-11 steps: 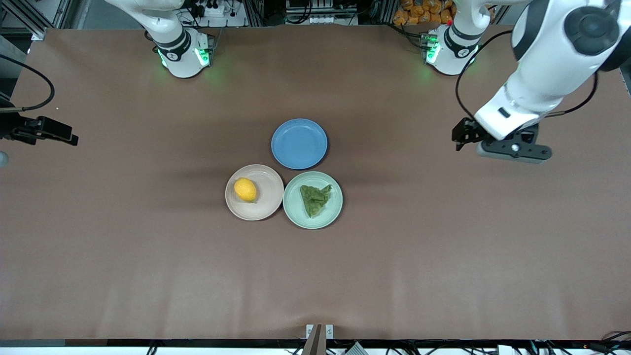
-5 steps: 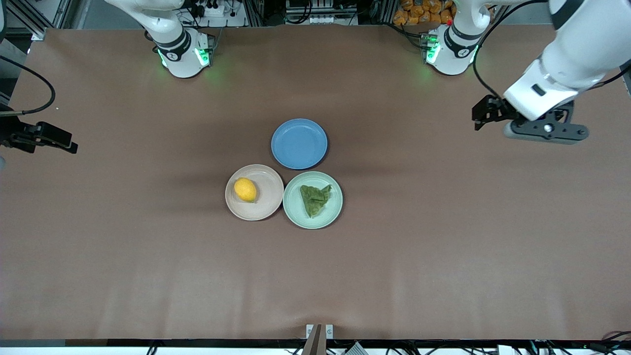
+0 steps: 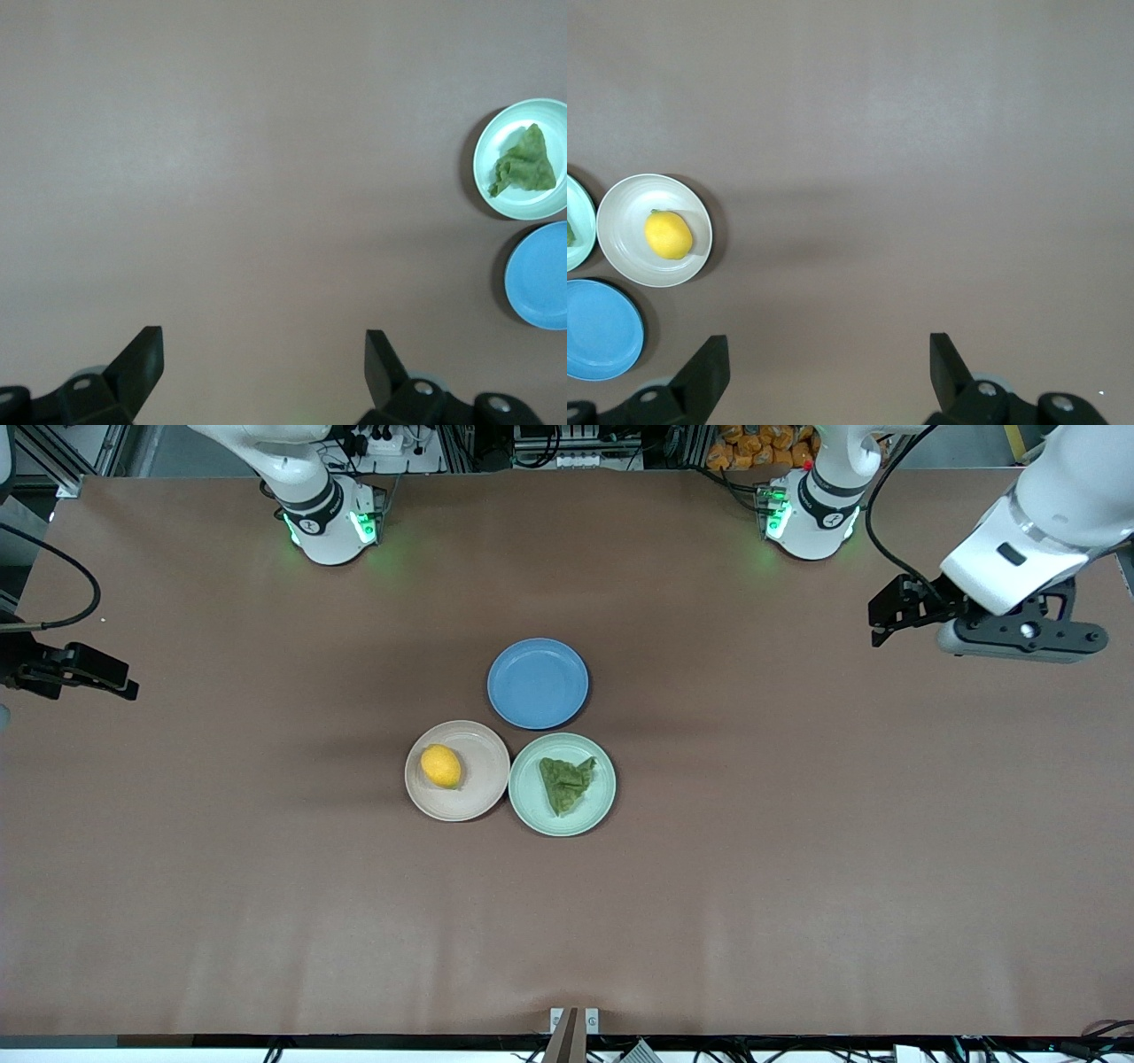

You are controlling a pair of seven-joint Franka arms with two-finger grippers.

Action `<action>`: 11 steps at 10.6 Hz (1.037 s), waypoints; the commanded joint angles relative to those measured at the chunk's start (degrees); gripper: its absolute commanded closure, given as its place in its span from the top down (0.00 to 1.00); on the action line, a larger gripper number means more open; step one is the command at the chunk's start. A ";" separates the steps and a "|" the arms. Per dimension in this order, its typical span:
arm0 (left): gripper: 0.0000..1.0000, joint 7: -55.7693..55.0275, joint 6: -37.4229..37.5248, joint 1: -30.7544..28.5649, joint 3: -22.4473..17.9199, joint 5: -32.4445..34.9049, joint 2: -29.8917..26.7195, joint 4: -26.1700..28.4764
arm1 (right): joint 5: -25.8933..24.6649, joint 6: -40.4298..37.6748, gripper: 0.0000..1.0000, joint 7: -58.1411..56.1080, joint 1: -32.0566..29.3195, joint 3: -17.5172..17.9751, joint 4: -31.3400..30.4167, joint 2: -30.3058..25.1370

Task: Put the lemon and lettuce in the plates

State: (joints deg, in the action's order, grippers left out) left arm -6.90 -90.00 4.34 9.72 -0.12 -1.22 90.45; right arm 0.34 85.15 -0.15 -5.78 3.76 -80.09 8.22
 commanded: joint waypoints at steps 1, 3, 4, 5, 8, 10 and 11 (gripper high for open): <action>1.00 -2.42 1.40 -0.30 -0.40 -0.06 -0.28 -1.50 | -1.22 -0.15 1.00 0.50 0.42 0.10 -0.68 -1.27; 1.00 -2.77 1.32 -0.30 -0.32 0.38 -0.02 -3.69 | -0.87 -0.24 1.00 0.59 0.51 0.10 -0.68 -1.27; 1.00 -2.68 1.23 -0.30 -0.41 1.16 -0.01 -3.88 | -0.86 -0.24 1.00 0.76 0.51 0.10 -0.68 -1.27; 1.00 -2.68 1.14 -0.30 -0.23 3.00 -0.01 -3.88 | -0.86 -0.33 1.00 0.68 0.42 0.10 -0.68 -1.27; 1.00 -2.86 0.88 -0.04 0.21 4.87 0.25 -3.88 | -0.78 -0.86 1.00 0.94 0.42 0.10 -1.12 -1.71; 1.00 -2.86 0.88 0.05 0.30 4.34 0.25 -3.88 | -0.78 -1.21 1.00 1.03 0.51 0.02 -1.21 -1.98; 1.00 -2.95 0.88 0.05 0.30 3.99 0.25 -3.88 | -0.86 -1.04 1.00 0.94 0.42 -0.07 -1.12 -1.89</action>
State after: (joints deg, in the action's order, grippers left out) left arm -8.68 -89.80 4.38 9.58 3.37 -1.21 87.45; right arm 0.14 84.38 -0.13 -5.60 3.82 -80.09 7.84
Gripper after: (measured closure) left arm 0.000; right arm 0.000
